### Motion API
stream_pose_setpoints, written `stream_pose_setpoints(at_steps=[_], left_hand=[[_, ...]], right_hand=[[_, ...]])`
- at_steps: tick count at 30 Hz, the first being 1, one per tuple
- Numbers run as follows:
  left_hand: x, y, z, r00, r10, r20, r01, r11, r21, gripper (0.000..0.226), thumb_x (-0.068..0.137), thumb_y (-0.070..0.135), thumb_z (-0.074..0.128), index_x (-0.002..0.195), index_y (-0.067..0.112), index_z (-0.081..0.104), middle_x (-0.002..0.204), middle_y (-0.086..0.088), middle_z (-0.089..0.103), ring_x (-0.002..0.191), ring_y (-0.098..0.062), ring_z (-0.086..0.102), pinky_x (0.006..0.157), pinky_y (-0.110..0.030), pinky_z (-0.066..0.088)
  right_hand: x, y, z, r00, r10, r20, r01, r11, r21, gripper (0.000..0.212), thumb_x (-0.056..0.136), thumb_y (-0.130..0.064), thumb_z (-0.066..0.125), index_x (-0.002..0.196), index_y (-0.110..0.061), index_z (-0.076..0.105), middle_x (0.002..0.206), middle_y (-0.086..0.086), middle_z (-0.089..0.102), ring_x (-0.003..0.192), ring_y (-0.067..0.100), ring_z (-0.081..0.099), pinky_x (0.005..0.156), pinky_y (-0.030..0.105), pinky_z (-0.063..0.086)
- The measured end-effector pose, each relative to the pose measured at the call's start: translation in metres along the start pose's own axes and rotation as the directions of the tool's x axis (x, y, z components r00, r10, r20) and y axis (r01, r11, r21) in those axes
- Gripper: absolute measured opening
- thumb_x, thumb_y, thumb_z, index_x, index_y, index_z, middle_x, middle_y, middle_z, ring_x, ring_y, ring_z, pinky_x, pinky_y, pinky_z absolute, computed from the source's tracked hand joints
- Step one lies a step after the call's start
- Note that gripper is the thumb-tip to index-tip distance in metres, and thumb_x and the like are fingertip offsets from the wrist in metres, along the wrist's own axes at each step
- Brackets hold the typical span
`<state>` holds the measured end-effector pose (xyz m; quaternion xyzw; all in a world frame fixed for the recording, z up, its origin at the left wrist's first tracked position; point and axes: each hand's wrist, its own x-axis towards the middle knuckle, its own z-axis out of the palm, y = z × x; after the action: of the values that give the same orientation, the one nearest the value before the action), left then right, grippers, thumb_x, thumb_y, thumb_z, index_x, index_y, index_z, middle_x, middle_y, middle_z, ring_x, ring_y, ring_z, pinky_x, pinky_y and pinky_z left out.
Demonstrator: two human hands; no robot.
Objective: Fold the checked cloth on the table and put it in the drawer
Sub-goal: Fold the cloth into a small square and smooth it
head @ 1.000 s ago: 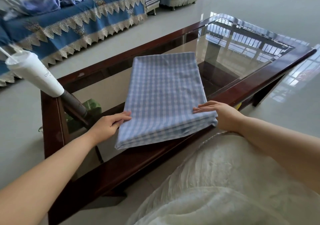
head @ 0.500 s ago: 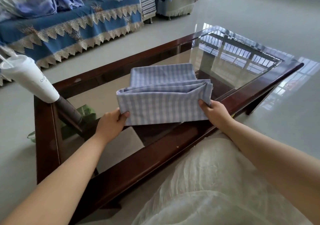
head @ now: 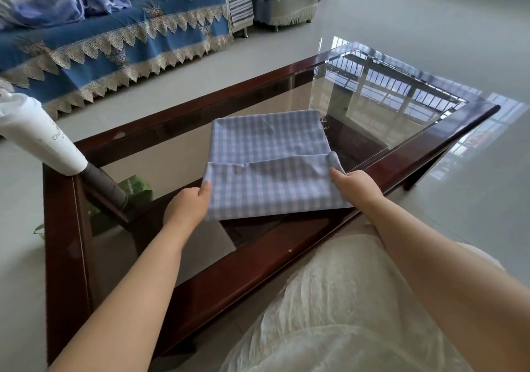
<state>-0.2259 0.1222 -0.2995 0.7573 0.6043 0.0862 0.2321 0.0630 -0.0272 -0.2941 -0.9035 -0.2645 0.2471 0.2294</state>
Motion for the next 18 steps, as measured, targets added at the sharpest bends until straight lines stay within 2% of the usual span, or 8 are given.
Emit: stream_pose_setpoints(at_steps=[3,7,9,11,12,14,16,18], left_hand=[[0.0,-0.002,0.002,0.999,0.033,-0.025,-0.033,0.999,0.001,0.052,0.1,0.046,0.028,0.061,0.015,0.044,0.062,-0.003,0.049,0.058,-0.021,0.047,0.049,-0.03,0.028],[0.002,0.002,0.003,0.996,0.01,-0.089,-0.007,0.999,0.039,0.034,0.097,0.045,0.04,0.096,0.011,0.045,0.071,0.0,0.051,0.06,-0.018,0.048,0.048,-0.03,0.032],[-0.003,0.008,0.002,0.992,0.032,-0.124,-0.014,0.99,0.143,0.034,0.096,0.039,0.045,0.109,0.008,0.039,0.088,-0.006,0.055,0.067,-0.023,0.055,0.049,-0.033,0.038],[-0.005,0.012,0.005,0.928,0.309,-0.209,-0.211,0.897,0.389,0.041,0.089,0.023,0.058,0.122,0.007,0.038,0.122,-0.016,0.045,0.093,-0.034,0.059,0.066,-0.043,0.051],[-0.004,0.018,0.007,0.85,0.49,-0.192,-0.357,0.804,0.475,0.053,0.083,0.013,0.063,0.129,0.011,0.037,0.135,-0.016,0.036,0.108,-0.036,0.053,0.081,-0.046,0.05],[0.002,0.028,0.01,0.728,0.685,0.03,-0.621,0.64,0.452,0.064,0.087,0.011,0.055,0.143,0.025,0.027,0.155,-0.004,0.019,0.139,-0.031,0.027,0.111,-0.048,0.027],[0.006,0.036,0.018,0.753,0.613,0.241,-0.657,0.675,0.335,0.052,0.101,0.037,0.029,0.15,0.035,0.01,0.16,0.009,-0.002,0.148,-0.019,-0.005,0.118,-0.045,-0.003],[0.011,0.033,0.028,0.799,0.524,0.296,-0.6,0.73,0.327,0.057,0.098,0.053,0.011,0.15,0.036,-0.001,0.159,0.01,-0.013,0.146,-0.018,-0.018,0.116,-0.046,-0.013]], right_hand=[[-0.001,0.001,0.0,1.0,-0.01,0.006,0.01,1.0,0.018,0.053,0.088,-0.053,0.044,0.064,-0.008,0.055,0.063,0.005,0.054,0.064,0.026,0.054,0.063,0.033,0.039],[-0.003,0.008,0.002,0.997,-0.053,-0.063,0.055,0.998,0.027,0.039,0.087,-0.049,0.049,0.071,-0.013,0.051,0.067,0.001,0.053,0.061,0.019,0.048,0.056,0.03,0.035],[-0.004,0.01,0.003,0.993,-0.062,-0.097,0.064,0.998,0.017,0.033,0.087,-0.049,0.052,0.083,-0.016,0.049,0.074,-0.003,0.053,0.064,0.014,0.047,0.053,0.028,0.033],[-0.006,0.009,0.003,0.993,-0.076,-0.095,0.072,0.996,-0.049,0.034,0.089,-0.051,0.049,0.09,-0.017,0.047,0.076,-0.004,0.051,0.07,0.017,0.049,0.051,0.028,0.031],[-0.008,0.007,0.004,0.993,-0.082,-0.09,0.074,0.993,-0.09,0.036,0.09,-0.053,0.047,0.093,-0.017,0.046,0.076,-0.004,0.051,0.072,0.019,0.05,0.05,0.028,0.03],[-0.009,0.003,0.005,0.993,-0.084,-0.087,0.069,0.984,-0.167,0.04,0.092,-0.055,0.044,0.096,-0.015,0.043,0.08,-0.001,0.051,0.076,0.024,0.051,0.05,0.03,0.03],[-0.009,0.0,0.006,0.993,-0.074,-0.092,0.051,0.973,-0.227,0.042,0.094,-0.055,0.039,0.098,-0.013,0.041,0.085,0.003,0.05,0.079,0.026,0.049,0.054,0.032,0.032],[-0.006,0.0,0.006,0.994,-0.053,-0.095,0.028,0.968,-0.25,0.042,0.096,-0.053,0.032,0.102,-0.012,0.042,0.087,0.005,0.049,0.08,0.027,0.047,0.057,0.033,0.033]])
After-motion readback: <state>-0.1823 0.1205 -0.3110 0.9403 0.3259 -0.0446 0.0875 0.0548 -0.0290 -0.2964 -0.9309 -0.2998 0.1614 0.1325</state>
